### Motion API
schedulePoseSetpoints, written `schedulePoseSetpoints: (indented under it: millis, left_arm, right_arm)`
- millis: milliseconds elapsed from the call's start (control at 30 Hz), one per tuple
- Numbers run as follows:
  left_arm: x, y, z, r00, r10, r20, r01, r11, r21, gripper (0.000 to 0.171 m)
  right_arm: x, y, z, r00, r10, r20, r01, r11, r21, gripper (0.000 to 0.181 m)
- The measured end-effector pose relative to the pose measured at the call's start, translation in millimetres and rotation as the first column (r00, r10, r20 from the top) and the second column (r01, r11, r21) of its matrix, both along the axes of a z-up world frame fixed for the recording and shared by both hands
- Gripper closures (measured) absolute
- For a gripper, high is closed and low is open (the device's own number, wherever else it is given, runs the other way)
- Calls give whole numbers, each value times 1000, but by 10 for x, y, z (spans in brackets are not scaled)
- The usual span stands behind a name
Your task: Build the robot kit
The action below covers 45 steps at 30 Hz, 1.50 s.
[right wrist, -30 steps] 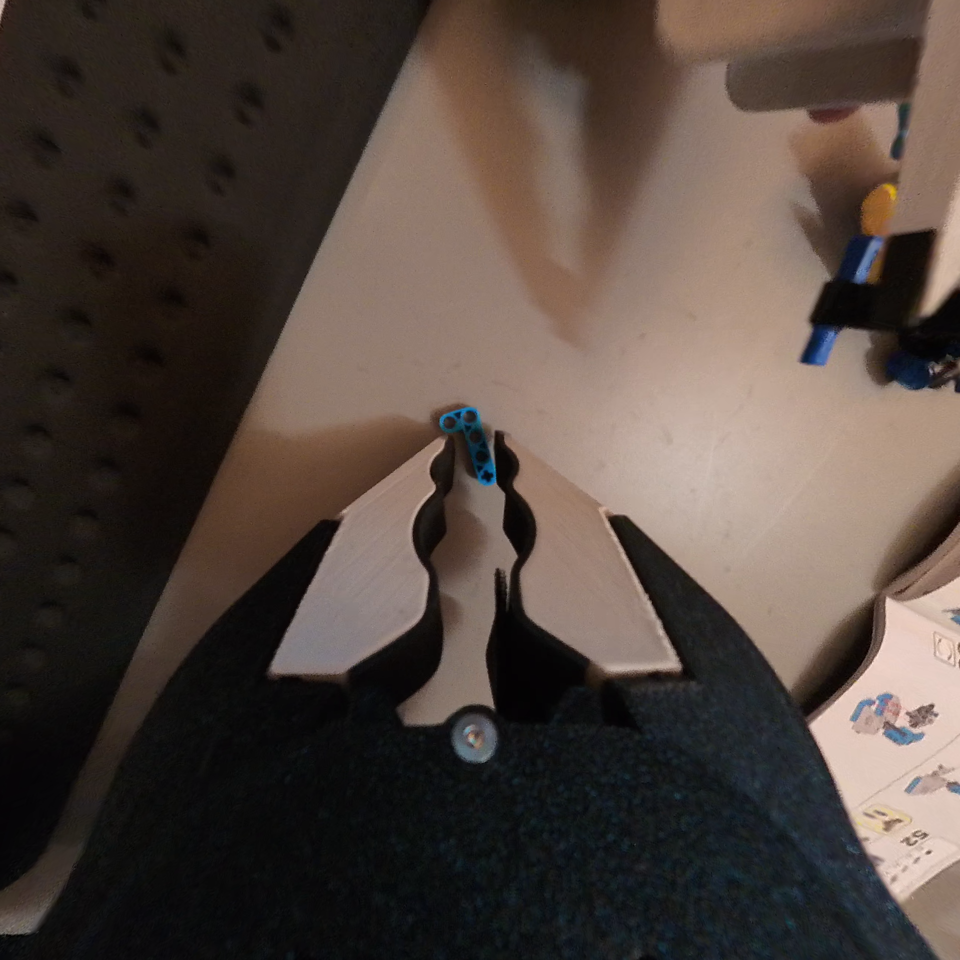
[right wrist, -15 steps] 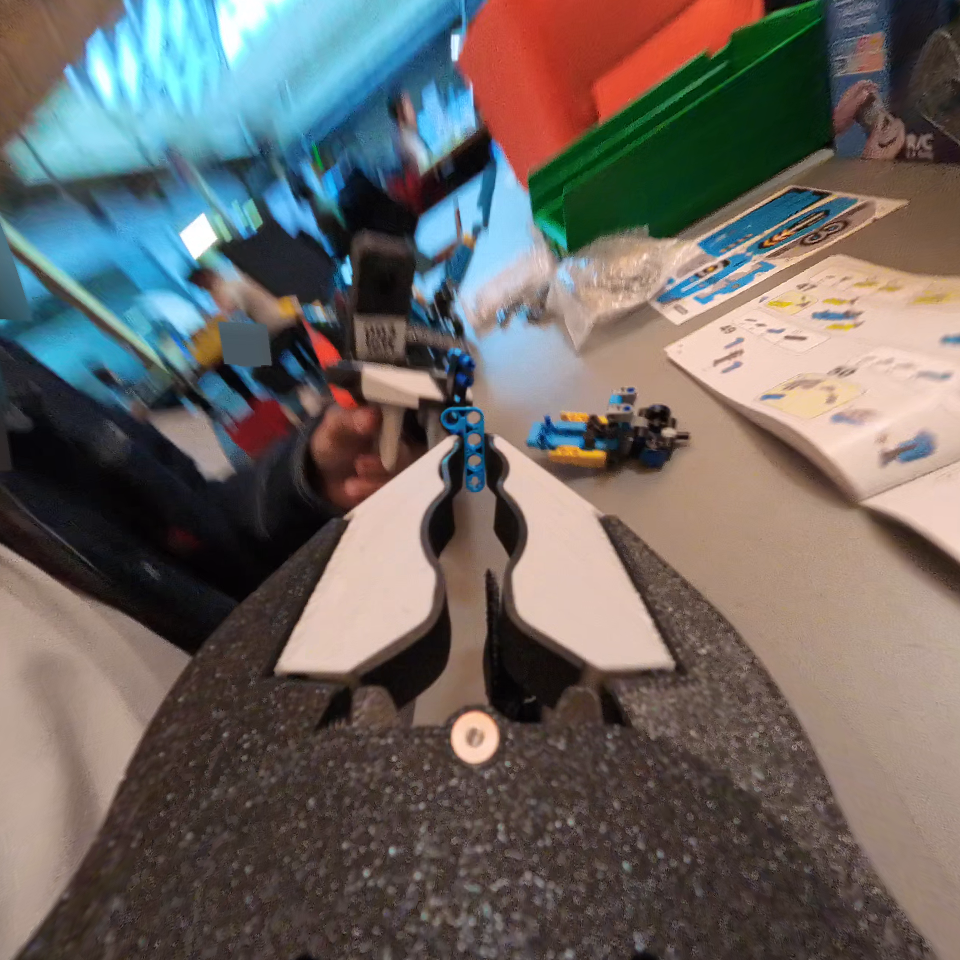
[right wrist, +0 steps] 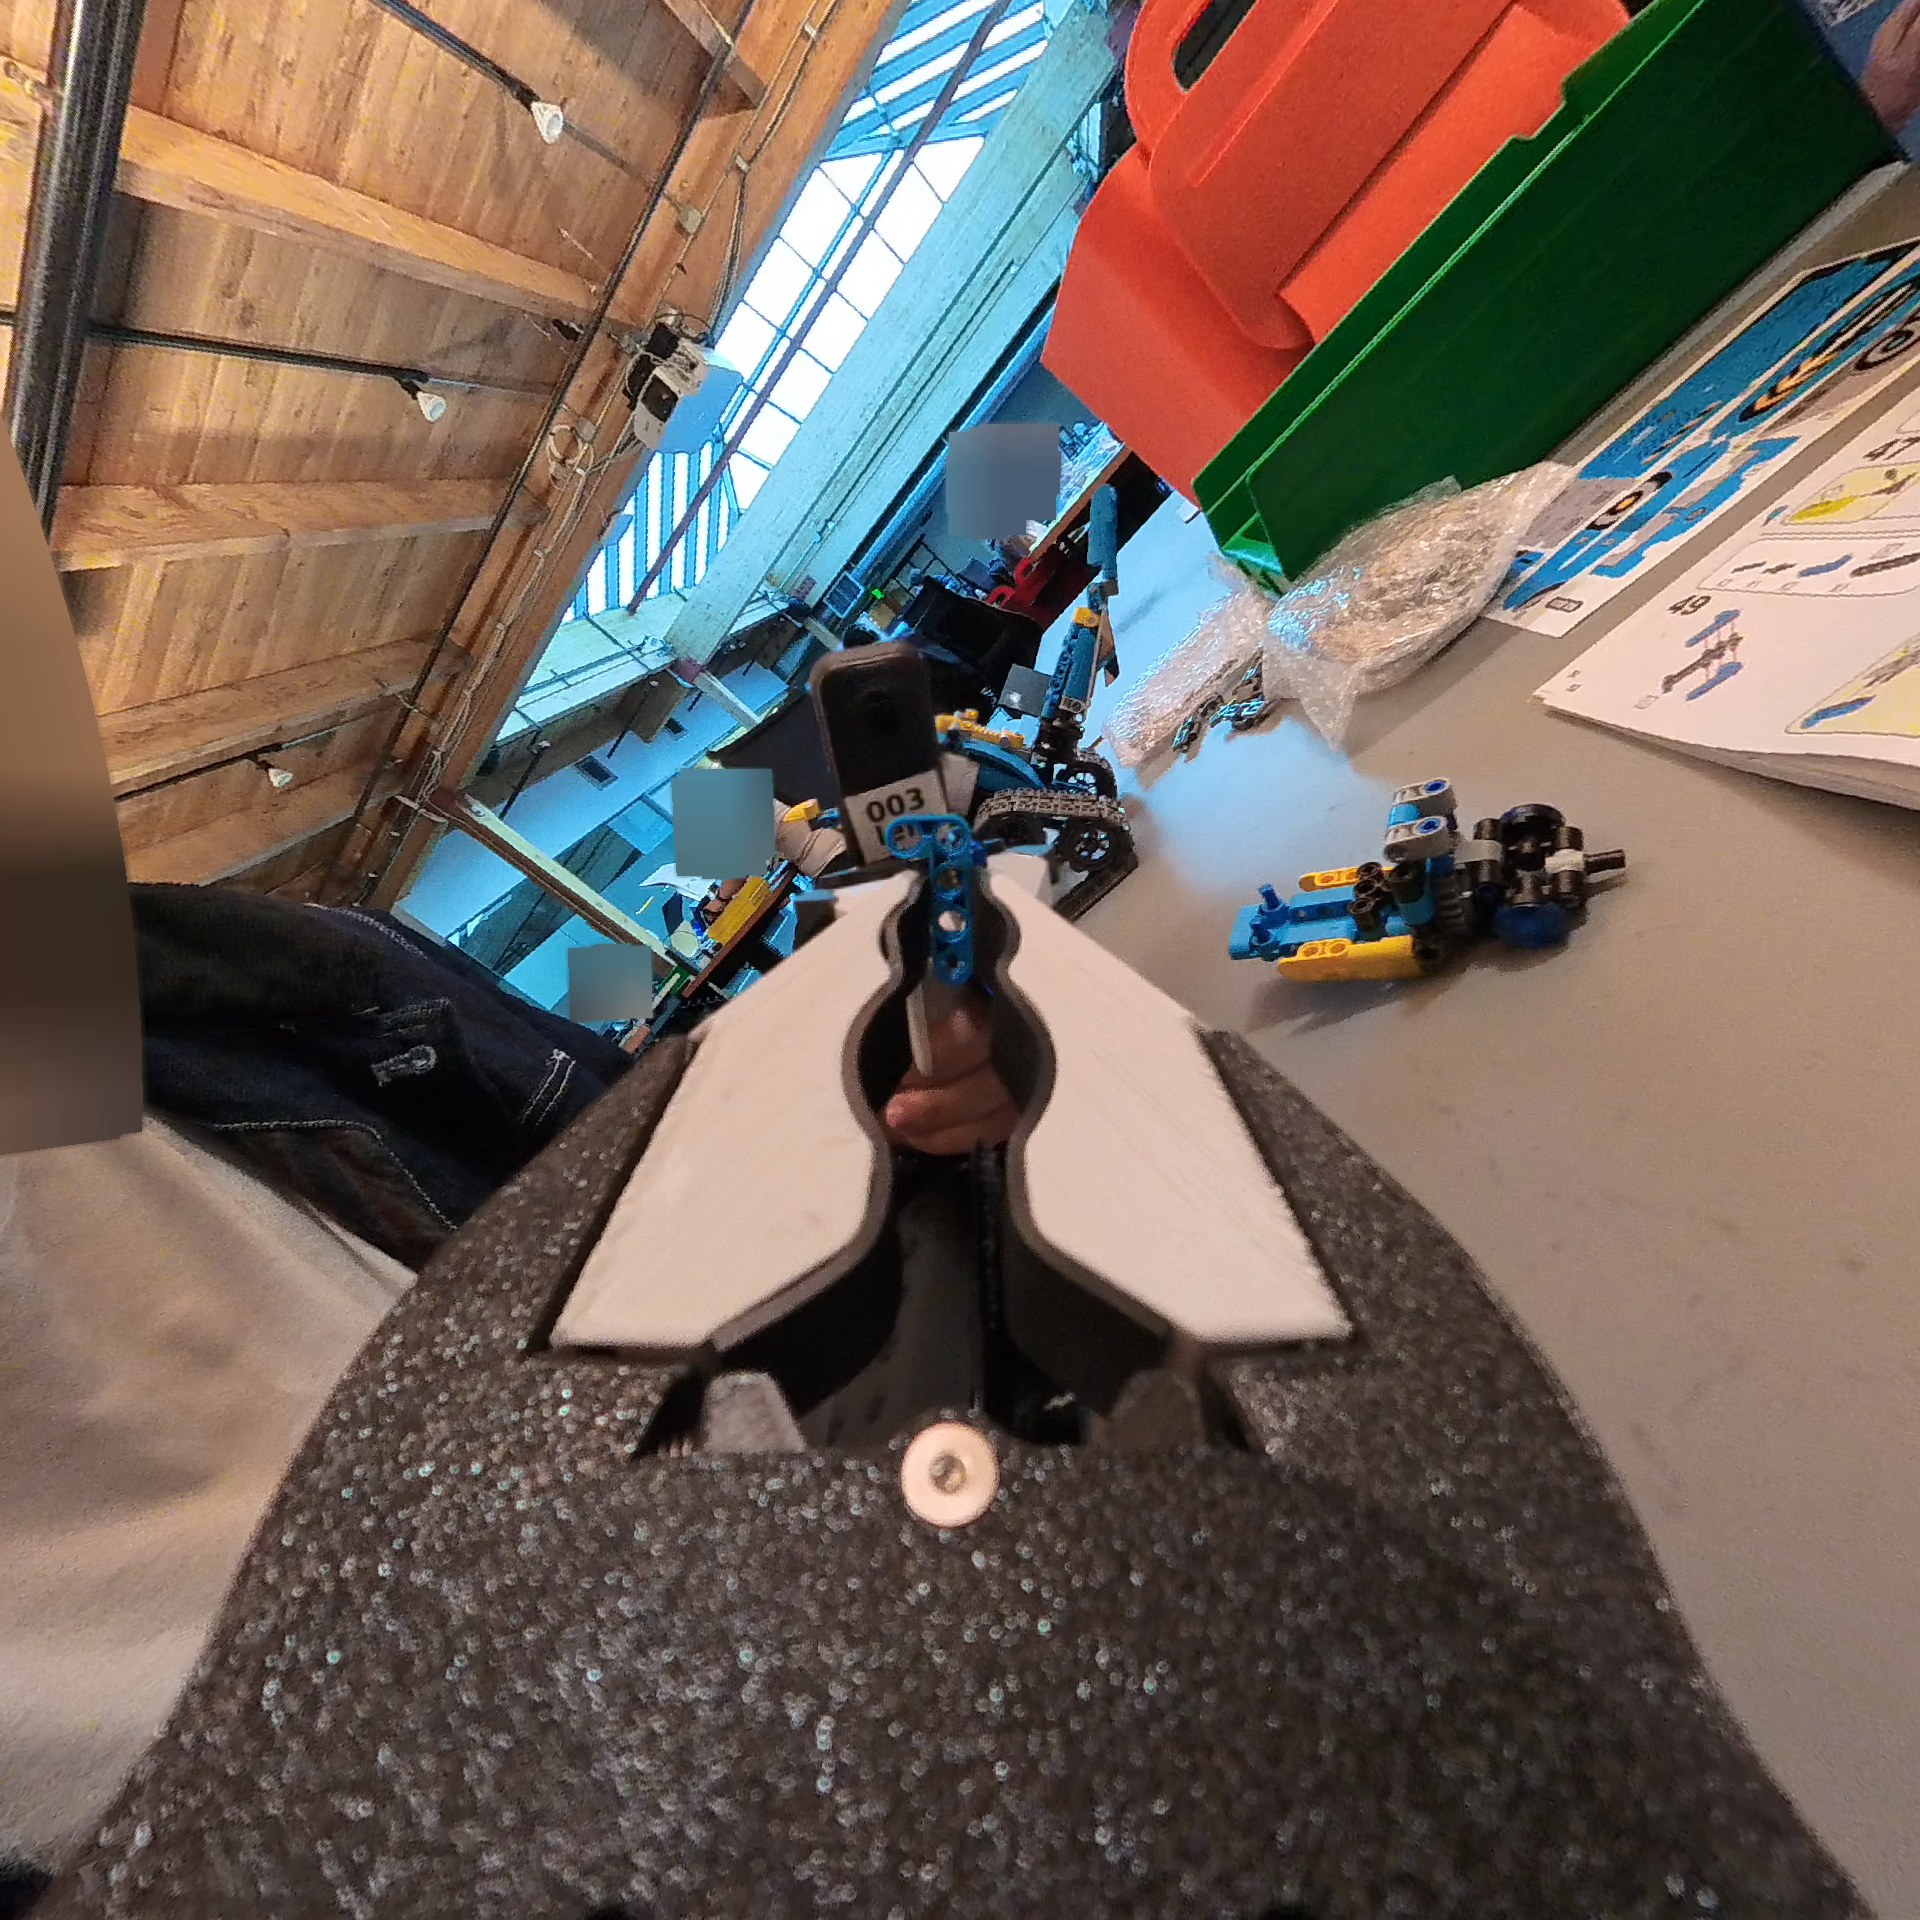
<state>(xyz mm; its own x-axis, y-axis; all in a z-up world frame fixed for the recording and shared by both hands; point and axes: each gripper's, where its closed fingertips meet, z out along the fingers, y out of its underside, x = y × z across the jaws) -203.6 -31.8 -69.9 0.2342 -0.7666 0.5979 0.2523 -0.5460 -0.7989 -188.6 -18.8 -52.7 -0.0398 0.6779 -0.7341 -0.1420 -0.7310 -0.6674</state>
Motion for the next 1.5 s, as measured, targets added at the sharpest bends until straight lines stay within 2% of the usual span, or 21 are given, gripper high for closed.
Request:
schedulePoseSetpoints:
  millis: [100, 300, 600, 900, 1067, 1167, 1500]
  left_arm:
    - [48, -23, -45, 999, 0, -53, 2, 1000, 25, 164]
    - [22, -26, -2, 1000, -12, -7, 12, 1000, 5, 164]
    - [26, -56, 26, 999, -43, 30, 44, 999, -17, 164]
    - [17, -46, 8, 997, -51, 50, 54, 998, -44, 165]
    - [2, -35, -11, 993, -76, 91, 85, 991, -106, 165]
    - [54, -96, -15, 989, -118, 87, 127, 986, -107, 165]
    - [71, -82, -56, 993, -107, 49, 112, 988, -108, 165]
  right_arm:
    - [-40, -69, 1, 1000, 26, 9, -26, 999, 21, 175]
    - [-138, -168, -73, 995, 42, 96, -52, 994, 100, 175]
    - [-92, -116, -23, 998, 18, 66, -25, 994, 104, 175]
    - [-111, -106, -59, 999, 46, 20, -46, 999, 20, 174]
    - [-82, -52, -71, 999, 32, -8, -33, 999, -15, 175]
    - [-84, -35, -84, 999, 31, -16, -32, 999, -28, 175]
    - [-94, -37, -130, 992, 84, -96, -97, 984, -147, 174]
